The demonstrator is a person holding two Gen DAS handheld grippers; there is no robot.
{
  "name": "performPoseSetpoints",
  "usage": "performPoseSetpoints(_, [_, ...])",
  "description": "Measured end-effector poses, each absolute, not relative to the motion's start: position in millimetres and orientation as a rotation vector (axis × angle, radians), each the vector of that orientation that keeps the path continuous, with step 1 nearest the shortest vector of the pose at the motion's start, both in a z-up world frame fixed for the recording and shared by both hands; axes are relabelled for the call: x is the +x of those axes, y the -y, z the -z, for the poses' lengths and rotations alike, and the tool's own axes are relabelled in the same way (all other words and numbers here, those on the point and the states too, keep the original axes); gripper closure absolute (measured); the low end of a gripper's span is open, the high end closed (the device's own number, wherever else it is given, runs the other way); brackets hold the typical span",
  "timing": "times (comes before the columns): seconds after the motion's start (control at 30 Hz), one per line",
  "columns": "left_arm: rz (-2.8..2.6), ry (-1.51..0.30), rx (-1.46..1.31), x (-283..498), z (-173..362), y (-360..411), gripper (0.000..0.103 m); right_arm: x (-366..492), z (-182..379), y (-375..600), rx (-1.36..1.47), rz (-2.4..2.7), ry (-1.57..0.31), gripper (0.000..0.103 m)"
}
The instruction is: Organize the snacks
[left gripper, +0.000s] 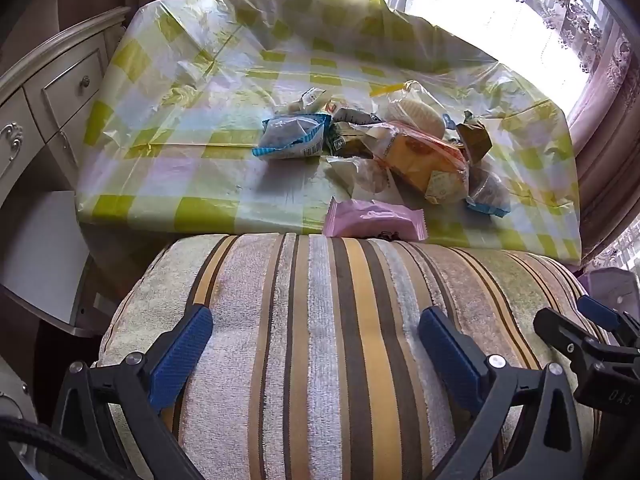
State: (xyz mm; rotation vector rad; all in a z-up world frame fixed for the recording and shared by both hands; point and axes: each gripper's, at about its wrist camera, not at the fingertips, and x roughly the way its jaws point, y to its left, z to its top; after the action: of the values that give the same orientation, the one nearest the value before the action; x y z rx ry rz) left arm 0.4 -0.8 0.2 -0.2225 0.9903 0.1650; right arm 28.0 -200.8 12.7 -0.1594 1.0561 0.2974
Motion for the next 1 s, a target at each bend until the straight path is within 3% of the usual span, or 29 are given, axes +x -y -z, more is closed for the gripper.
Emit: performPoseSetpoints(1.0, [-0.142, -0.973, -0.274, 1.2, 2.0, -2.8, 0.000, 28.3, -12.6, 200.9, -0.161, -0.295, -1.055, 0.000])
